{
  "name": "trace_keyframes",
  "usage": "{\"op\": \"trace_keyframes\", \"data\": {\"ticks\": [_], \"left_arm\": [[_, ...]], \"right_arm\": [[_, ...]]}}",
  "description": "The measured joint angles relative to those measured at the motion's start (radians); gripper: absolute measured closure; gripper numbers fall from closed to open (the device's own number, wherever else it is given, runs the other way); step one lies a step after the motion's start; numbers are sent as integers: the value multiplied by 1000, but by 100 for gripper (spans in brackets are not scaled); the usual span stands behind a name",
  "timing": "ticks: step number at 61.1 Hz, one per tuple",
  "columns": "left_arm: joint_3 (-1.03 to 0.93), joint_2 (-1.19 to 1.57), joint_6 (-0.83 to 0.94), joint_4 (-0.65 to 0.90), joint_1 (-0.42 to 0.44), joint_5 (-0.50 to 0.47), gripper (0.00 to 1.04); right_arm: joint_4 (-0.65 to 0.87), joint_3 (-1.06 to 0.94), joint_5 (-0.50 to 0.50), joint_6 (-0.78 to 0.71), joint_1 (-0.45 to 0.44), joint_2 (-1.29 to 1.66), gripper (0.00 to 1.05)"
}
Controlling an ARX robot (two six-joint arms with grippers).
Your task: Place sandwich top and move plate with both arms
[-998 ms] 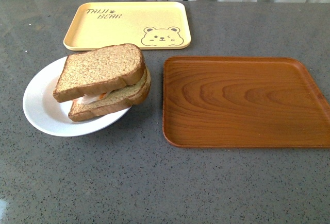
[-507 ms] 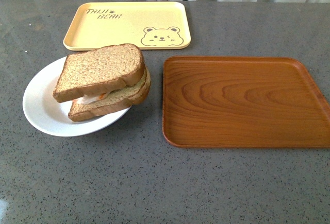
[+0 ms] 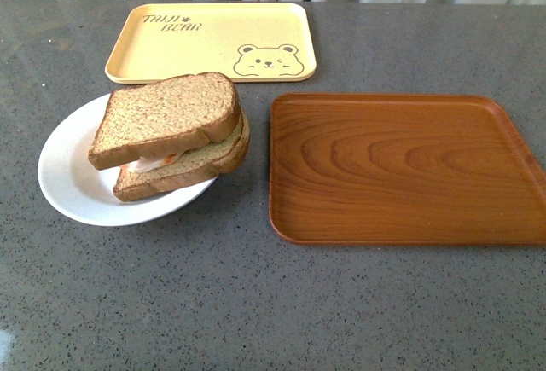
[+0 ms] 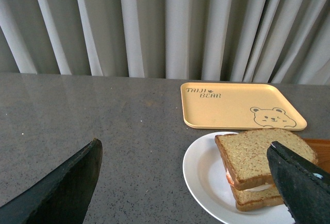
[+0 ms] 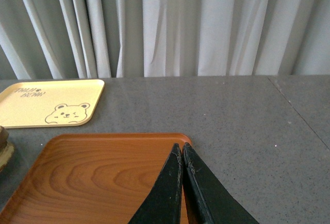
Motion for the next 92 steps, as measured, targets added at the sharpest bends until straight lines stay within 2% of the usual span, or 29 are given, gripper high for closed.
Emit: {"op": "trace_keyframes", "data": {"ticks": [10,16,35,58,60,65,69,82,92], "left_arm": [[0,0,0,0,0,0,9],[0,0,0,0,0,0,9],[0,0,0,0,0,0,9],[0,0,0,0,0,0,9],[7,16,-10,-25,10,35,9],[135,239,-111,-248,54,298,9],[191,447,-178,-173,34,360,9],[282,971,-306,238,24,359,9],[351,1320,-323,460,47,306,9]], "right_arm": [[-44,0,0,0,0,-43,103],[-197,0,1,0,0,-170,103],[-208,0,0,0,0,-202,103],[-208,0,0,-2,0,-202,39],[-208,0,0,-2,0,-202,34],[-208,0,0,-2,0,-202,18],[-208,0,-1,-1,0,-203,8],[-208,0,0,-2,0,-203,9],[-208,0,-1,-2,0,-203,9]]}}
